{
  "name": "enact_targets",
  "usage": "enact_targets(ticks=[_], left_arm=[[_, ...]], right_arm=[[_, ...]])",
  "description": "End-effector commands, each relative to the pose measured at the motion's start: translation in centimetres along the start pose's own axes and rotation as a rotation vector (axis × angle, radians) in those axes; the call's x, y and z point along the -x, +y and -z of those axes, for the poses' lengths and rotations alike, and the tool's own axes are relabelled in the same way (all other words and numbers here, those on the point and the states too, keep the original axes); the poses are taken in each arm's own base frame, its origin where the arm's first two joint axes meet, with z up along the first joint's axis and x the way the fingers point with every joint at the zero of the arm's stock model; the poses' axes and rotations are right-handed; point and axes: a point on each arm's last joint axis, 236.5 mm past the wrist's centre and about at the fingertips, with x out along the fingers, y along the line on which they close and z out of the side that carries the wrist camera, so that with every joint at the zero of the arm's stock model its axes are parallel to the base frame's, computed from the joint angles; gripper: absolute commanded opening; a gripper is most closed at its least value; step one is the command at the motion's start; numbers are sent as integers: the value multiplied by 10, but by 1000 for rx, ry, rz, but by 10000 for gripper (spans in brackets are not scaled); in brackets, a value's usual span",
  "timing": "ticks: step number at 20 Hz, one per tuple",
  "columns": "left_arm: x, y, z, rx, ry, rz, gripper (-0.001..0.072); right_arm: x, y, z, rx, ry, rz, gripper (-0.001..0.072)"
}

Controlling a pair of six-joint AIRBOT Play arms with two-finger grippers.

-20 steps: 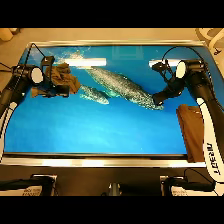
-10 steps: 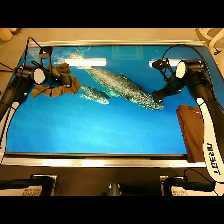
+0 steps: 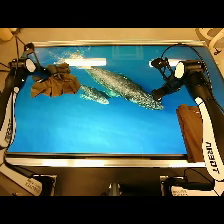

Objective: Fold the shirts.

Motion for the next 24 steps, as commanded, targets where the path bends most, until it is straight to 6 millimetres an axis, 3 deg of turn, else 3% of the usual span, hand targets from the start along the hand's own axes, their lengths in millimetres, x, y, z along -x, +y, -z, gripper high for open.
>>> enact_targets(ticks=[1,4,6,7,11,14,16,18,19,20,22,24], left_arm=[[-34,40,15,154,132,-72,720],[-66,41,27,151,147,-75,720],[-83,39,25,148,120,-63,720],[-90,37,23,147,100,-54,720],[-107,37,20,148,69,-40,704],[-108,37,29,157,104,-42,28],[-94,23,23,170,99,-7,24],[-51,-17,-8,53,-11,67,23],[-15,-47,-26,-58,-94,118,24],[35,-85,-42,-176,-191,178,24],[153,-153,-60,-343,-395,305,24],[283,-205,-57,-419,-595,456,24]], right_arm=[[-1,7,-4,-10,-14,-29,687],[-1,12,-6,-39,-24,-51,685],[-1,16,-11,-44,-40,-67,638],[-1,16,-12,-42,-43,-66,600],[0,19,-12,-47,-46,-78,603],[0,21,-13,-48,-47,-86,603],[0,20,-12,-47,-46,-84,602],[6,21,-8,-32,-36,-85,600],[12,20,-8,-11,-44,-77,600],[22,16,-9,11,-59,-56,600],[62,3,-17,24,-127,16,600],[130,-17,-32,33,-275,142,600]])
